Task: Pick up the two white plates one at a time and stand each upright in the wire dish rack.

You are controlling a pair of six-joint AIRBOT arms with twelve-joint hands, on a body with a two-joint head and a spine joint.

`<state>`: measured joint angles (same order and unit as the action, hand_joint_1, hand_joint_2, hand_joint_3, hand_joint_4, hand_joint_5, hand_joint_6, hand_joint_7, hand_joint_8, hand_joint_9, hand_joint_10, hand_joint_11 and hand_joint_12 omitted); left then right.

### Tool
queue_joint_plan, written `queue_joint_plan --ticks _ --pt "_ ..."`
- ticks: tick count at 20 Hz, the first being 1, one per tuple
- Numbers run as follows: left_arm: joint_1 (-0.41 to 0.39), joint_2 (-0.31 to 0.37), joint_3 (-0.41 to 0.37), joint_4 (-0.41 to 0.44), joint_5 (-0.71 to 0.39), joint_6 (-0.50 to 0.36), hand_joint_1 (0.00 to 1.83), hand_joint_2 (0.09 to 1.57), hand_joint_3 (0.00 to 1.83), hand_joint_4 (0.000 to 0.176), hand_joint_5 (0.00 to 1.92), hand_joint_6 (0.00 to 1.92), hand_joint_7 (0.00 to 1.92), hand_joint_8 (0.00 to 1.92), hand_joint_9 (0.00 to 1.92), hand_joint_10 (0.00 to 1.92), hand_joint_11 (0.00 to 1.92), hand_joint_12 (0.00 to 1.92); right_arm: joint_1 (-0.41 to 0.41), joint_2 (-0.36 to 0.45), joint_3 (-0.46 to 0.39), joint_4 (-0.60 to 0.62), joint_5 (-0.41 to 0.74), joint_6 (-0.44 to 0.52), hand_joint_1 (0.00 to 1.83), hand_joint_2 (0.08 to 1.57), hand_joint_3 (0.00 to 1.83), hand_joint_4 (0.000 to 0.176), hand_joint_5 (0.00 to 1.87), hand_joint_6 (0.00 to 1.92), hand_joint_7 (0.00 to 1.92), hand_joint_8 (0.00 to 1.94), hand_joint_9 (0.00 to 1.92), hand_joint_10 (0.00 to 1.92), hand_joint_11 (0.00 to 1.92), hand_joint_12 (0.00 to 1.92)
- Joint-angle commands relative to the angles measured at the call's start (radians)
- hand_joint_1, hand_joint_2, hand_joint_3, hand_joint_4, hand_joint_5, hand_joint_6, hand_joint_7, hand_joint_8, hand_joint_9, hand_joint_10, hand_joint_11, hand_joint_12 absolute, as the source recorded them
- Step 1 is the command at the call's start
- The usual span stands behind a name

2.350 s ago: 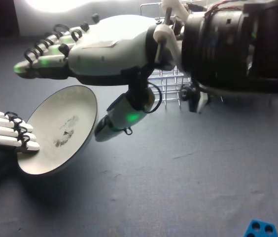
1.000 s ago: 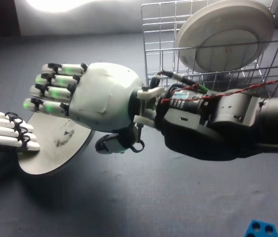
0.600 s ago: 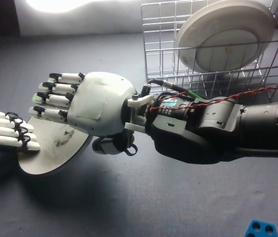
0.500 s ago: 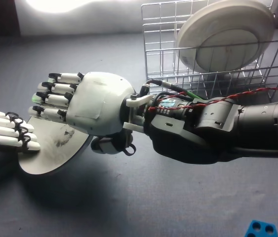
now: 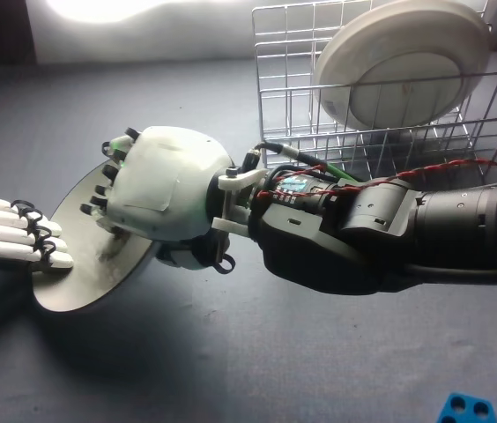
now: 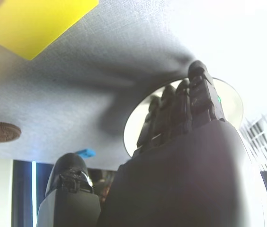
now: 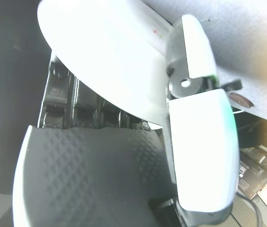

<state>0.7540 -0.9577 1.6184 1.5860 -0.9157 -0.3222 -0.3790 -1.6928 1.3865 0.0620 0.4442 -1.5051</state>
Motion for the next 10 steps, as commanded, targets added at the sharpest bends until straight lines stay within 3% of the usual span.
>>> queue_joint_plan --ticks 1,2,3,5,7,10 --pt "0.001 -0.023 -0.008 0.030 -0.030 -0.004 0.00 1.05 0.00 0.000 0.02 0.00 0.03 0.00 0.00 0.00 0.00 0.00 0.002 -0.003 0.000 0.005 0.103 0.001 1.33 1.12 0.00 0.000 0.95 1.07 0.97 0.96 0.91 0.95 0.66 1.16" --pt "-0.004 -0.022 -0.008 0.030 -0.030 -0.010 0.00 1.05 0.00 0.000 0.03 0.00 0.04 0.01 0.01 0.00 0.00 0.00 0.002 -0.003 0.000 0.006 0.103 0.000 1.36 1.11 0.00 0.000 0.96 1.05 1.00 0.93 0.89 1.10 0.70 1.13" --pt "-0.015 -0.020 -0.007 0.031 -0.030 -0.015 0.00 1.06 0.00 0.000 0.02 0.00 0.03 0.00 0.00 0.00 0.00 0.00 0.001 -0.003 0.000 0.006 0.103 -0.001 1.25 1.12 0.00 0.000 0.94 1.07 1.00 0.94 0.93 0.71 0.69 1.12" --pt "-0.059 -0.011 -0.007 0.034 -0.032 -0.021 0.00 1.05 0.00 0.000 0.02 0.00 0.04 0.00 0.01 0.00 0.00 0.00 -0.003 -0.001 -0.001 0.006 0.103 -0.002 1.21 1.13 0.00 0.020 0.92 1.10 0.99 0.96 1.06 0.36 0.69 1.13" --pt "-0.113 0.000 -0.009 0.034 -0.036 -0.028 0.00 1.05 0.00 0.000 0.04 0.01 0.06 0.01 0.02 0.01 0.00 0.00 -0.006 0.004 -0.005 0.013 0.103 -0.003 1.21 1.13 0.00 0.017 0.90 1.12 1.00 0.96 1.11 0.23 0.67 1.14" --pt "-0.195 0.017 -0.011 0.034 -0.037 -0.044 0.00 1.06 0.00 0.000 0.03 0.00 0.04 0.00 0.01 0.00 0.00 0.00 -0.009 0.018 -0.022 0.082 0.102 -0.059 1.22 1.13 0.00 0.017 0.92 1.09 1.01 0.94 1.13 0.20 0.67 1.15"
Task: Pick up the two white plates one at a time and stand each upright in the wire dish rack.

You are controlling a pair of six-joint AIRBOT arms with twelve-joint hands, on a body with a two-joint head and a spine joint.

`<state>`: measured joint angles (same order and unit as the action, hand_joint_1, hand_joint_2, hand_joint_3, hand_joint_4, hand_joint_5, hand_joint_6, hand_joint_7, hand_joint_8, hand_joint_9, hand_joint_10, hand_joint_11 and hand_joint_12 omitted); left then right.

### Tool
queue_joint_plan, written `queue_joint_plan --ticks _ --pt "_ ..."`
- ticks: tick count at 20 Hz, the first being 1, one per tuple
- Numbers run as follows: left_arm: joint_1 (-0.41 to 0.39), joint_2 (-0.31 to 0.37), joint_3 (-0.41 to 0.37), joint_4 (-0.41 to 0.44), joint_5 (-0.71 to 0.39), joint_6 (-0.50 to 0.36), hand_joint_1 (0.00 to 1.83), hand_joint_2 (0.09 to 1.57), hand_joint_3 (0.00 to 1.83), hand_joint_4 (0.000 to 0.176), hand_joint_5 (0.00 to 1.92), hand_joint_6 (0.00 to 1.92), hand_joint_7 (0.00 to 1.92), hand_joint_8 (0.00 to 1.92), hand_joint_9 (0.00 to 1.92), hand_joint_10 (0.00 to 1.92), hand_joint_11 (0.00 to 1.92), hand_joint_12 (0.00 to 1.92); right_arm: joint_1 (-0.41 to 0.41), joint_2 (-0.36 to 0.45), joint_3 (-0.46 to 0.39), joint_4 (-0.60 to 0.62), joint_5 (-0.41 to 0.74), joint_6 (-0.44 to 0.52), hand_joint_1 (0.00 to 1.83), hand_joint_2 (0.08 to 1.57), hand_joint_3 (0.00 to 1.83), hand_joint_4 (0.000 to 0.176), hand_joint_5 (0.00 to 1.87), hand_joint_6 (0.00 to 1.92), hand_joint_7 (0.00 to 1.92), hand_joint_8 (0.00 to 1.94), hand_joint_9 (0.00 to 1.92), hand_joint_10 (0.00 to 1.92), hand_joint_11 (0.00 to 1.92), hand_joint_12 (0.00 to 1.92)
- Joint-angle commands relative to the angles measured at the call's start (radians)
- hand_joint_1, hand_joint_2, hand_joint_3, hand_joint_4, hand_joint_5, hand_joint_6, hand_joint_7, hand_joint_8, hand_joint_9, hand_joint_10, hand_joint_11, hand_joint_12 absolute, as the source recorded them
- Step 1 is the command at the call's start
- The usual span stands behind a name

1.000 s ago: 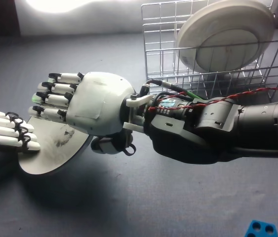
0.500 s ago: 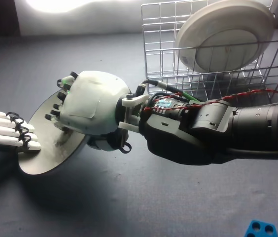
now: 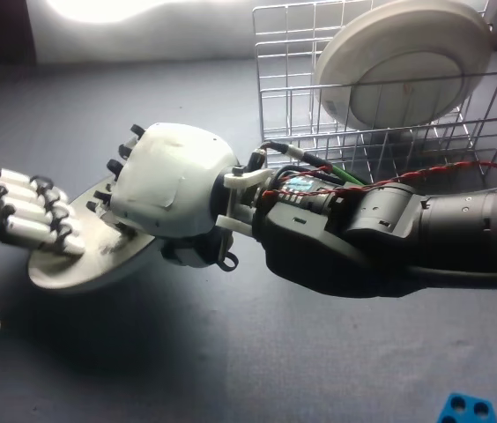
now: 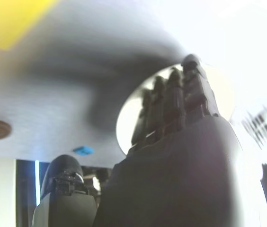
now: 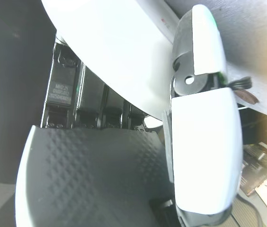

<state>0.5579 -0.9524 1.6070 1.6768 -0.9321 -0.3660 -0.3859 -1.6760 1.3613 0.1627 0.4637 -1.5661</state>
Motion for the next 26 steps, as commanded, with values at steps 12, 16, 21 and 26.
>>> queue_joint_plan --ticks 12,16,21,26 --pt "-0.117 0.051 -0.003 -0.023 -0.041 -0.040 0.00 1.07 0.00 0.000 0.02 0.00 0.03 0.00 0.00 0.00 0.00 0.00 0.004 0.181 -0.201 0.104 0.082 -0.068 1.22 1.12 0.00 0.022 0.94 1.07 1.02 0.92 1.14 0.15 0.68 1.14" --pt "-0.119 0.058 -0.004 -0.023 -0.053 -0.056 0.00 1.07 0.00 0.000 0.05 0.01 0.05 0.01 0.01 0.00 0.00 0.00 0.018 0.239 -0.265 0.125 0.075 -0.082 1.21 1.13 0.00 0.020 0.91 1.11 1.00 0.95 1.13 0.14 0.66 1.16" --pt "-0.119 0.073 -0.022 -0.017 -0.053 -0.059 0.00 1.06 0.00 0.000 0.03 0.00 0.03 0.00 0.00 0.00 0.00 0.00 0.070 0.329 -0.366 0.251 0.041 -0.115 1.20 1.15 0.00 0.021 0.89 1.16 0.96 1.00 1.13 0.13 0.63 1.21" --pt "-0.134 0.072 -0.036 -0.003 -0.057 -0.064 0.00 1.06 0.00 0.000 0.04 0.00 0.04 0.00 0.01 0.00 0.00 0.00 0.159 0.449 -0.464 0.464 -0.102 -0.183 1.20 1.15 0.00 0.021 0.88 1.16 0.95 1.01 1.12 0.11 0.62 1.20"
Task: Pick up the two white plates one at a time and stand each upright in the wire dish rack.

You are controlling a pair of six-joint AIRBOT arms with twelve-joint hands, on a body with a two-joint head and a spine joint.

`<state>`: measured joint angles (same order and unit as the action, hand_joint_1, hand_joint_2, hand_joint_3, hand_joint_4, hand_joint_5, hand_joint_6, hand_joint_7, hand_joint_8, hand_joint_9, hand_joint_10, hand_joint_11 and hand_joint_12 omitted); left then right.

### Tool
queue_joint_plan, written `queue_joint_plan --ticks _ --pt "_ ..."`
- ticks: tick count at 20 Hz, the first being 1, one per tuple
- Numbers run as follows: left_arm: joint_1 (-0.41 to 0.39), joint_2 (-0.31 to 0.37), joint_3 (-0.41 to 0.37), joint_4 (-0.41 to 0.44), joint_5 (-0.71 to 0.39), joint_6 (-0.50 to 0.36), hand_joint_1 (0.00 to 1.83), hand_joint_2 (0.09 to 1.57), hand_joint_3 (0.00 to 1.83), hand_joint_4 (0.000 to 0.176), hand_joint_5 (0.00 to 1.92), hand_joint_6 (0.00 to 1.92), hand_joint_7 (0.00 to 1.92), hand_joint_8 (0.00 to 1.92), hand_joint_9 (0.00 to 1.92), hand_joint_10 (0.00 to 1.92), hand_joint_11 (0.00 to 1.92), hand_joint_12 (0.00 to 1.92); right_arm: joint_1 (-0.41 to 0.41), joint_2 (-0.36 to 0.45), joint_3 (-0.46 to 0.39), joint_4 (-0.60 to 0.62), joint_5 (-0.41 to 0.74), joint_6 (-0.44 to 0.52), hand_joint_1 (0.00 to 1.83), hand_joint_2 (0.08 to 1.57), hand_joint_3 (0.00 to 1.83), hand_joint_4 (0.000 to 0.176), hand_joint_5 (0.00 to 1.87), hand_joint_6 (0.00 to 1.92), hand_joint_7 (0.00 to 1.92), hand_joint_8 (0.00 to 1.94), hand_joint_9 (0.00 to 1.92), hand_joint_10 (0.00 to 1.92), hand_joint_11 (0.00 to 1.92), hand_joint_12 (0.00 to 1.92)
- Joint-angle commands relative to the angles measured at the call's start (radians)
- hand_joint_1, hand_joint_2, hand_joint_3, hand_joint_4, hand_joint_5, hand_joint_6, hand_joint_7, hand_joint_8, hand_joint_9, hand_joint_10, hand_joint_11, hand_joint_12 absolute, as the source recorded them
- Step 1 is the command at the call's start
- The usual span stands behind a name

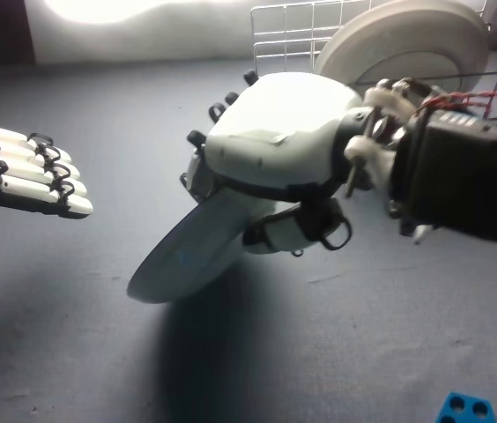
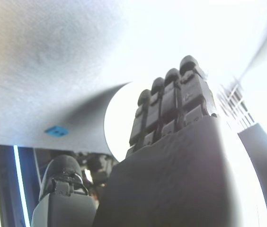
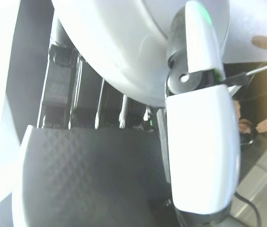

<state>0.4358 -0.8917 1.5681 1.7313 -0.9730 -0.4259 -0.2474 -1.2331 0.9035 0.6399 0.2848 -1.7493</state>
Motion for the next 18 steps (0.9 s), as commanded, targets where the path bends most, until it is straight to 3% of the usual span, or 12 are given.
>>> queue_joint_plan --ticks 1,7,18 --pt "-0.011 0.011 0.005 -0.057 -0.019 -0.006 0.00 1.06 0.00 0.000 0.02 0.00 0.03 0.00 0.00 0.00 0.00 0.00 0.032 0.018 -0.013 0.002 0.069 0.000 1.21 1.14 0.00 0.022 0.91 1.12 0.98 0.97 1.13 0.11 0.64 1.20" --pt "0.001 0.007 0.020 -0.057 -0.035 -0.024 0.00 1.06 0.00 0.000 0.04 0.01 0.04 0.00 0.01 0.00 0.00 0.00 0.163 0.113 -0.062 0.221 -0.026 0.000 1.21 1.13 0.00 0.021 0.93 1.10 1.00 0.95 1.16 0.10 0.66 1.16" --pt "0.011 0.005 0.009 -0.057 -0.030 -0.027 0.00 1.07 0.00 0.000 0.05 0.00 0.06 0.01 0.03 0.01 0.00 0.00 0.299 0.176 -0.074 0.441 -0.113 -0.003 1.21 1.13 0.00 0.019 0.91 1.11 1.01 0.94 1.16 0.08 0.66 1.18"
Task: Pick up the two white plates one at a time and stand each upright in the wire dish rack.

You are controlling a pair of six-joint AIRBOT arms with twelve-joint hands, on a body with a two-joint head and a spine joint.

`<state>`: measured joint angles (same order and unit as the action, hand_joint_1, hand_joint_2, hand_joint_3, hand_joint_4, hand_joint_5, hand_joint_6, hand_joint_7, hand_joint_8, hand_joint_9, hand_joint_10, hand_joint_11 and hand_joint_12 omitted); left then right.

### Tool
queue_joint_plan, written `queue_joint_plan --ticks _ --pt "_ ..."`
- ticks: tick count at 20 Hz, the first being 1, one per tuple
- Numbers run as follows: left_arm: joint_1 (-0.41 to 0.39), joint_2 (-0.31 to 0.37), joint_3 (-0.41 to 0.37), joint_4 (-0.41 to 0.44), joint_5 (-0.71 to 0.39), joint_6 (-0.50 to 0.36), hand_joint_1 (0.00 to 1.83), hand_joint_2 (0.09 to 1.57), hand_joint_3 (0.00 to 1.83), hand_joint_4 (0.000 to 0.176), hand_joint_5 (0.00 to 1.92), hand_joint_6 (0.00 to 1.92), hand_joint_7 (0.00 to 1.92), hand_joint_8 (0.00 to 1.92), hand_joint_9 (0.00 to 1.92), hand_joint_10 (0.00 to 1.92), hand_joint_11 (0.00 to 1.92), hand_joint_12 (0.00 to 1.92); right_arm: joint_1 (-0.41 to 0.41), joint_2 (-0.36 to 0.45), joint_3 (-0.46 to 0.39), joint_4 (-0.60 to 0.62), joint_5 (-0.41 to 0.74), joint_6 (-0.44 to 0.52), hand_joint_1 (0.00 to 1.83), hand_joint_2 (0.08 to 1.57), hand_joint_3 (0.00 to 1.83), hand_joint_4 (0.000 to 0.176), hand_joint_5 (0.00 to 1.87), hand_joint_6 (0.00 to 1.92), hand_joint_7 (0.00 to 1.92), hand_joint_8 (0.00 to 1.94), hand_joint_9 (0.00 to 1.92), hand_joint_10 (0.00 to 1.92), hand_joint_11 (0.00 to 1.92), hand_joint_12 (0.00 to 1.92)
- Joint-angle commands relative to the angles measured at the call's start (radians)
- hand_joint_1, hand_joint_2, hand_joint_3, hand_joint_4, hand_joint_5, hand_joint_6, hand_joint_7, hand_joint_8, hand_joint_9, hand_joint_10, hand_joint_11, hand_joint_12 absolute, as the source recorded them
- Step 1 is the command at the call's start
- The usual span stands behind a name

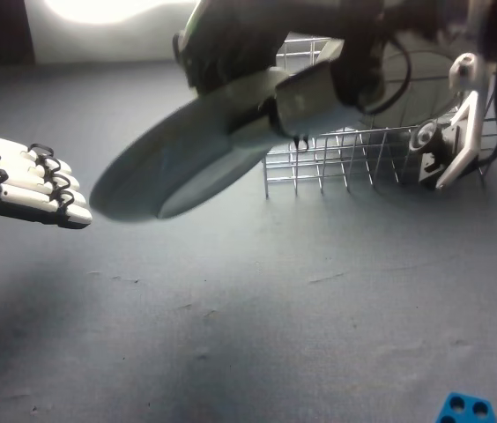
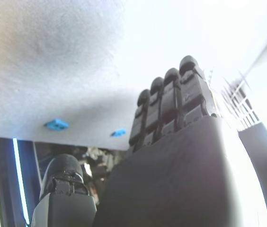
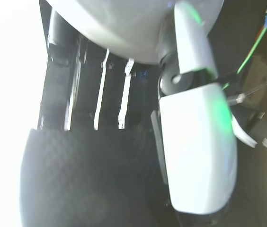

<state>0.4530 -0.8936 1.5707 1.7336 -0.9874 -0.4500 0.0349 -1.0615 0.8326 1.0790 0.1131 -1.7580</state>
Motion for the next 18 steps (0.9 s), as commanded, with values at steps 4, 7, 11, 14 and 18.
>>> queue_joint_plan --ticks 4,7,11,14,18 --pt "-0.001 0.007 0.011 -0.059 -0.015 -0.003 0.00 1.07 0.00 0.000 0.03 0.00 0.02 0.00 0.00 0.00 0.00 0.00 0.057 0.035 0.007 0.134 0.067 0.003 1.20 1.14 0.00 0.018 0.89 1.15 0.98 0.98 1.14 0.07 0.63 1.21" --pt "0.004 0.008 0.011 -0.059 -0.015 -0.003 0.00 1.07 0.00 0.000 0.05 0.01 0.05 0.01 0.02 0.01 0.00 0.00 0.057 0.043 0.029 0.220 0.095 0.007 1.21 1.14 0.00 0.020 0.90 1.13 0.99 0.96 1.15 0.07 0.65 1.21" --pt "0.006 0.008 0.012 -0.058 -0.015 -0.003 0.00 1.07 0.00 0.000 0.04 0.00 0.04 0.00 0.01 0.00 0.00 0.00 0.049 0.061 0.034 0.238 0.144 0.059 1.20 1.14 0.00 0.021 0.90 1.15 0.97 0.98 1.15 0.07 0.65 1.20" --pt "0.003 0.008 0.009 -0.049 -0.013 -0.003 0.00 1.06 0.00 0.000 0.04 0.01 0.05 0.01 0.02 0.01 0.00 0.00 0.039 0.077 0.039 0.238 0.146 0.074 1.21 1.13 0.00 0.021 0.91 1.12 0.99 0.96 1.16 0.07 0.66 1.19" --pt "0.002 0.008 0.007 -0.044 -0.013 -0.003 0.00 1.07 0.00 0.000 0.05 0.01 0.06 0.01 0.03 0.01 0.00 0.00 0.029 0.095 0.046 0.261 0.167 0.083 1.21 1.13 0.00 0.020 0.91 1.11 1.01 0.94 1.16 0.07 0.66 1.19"
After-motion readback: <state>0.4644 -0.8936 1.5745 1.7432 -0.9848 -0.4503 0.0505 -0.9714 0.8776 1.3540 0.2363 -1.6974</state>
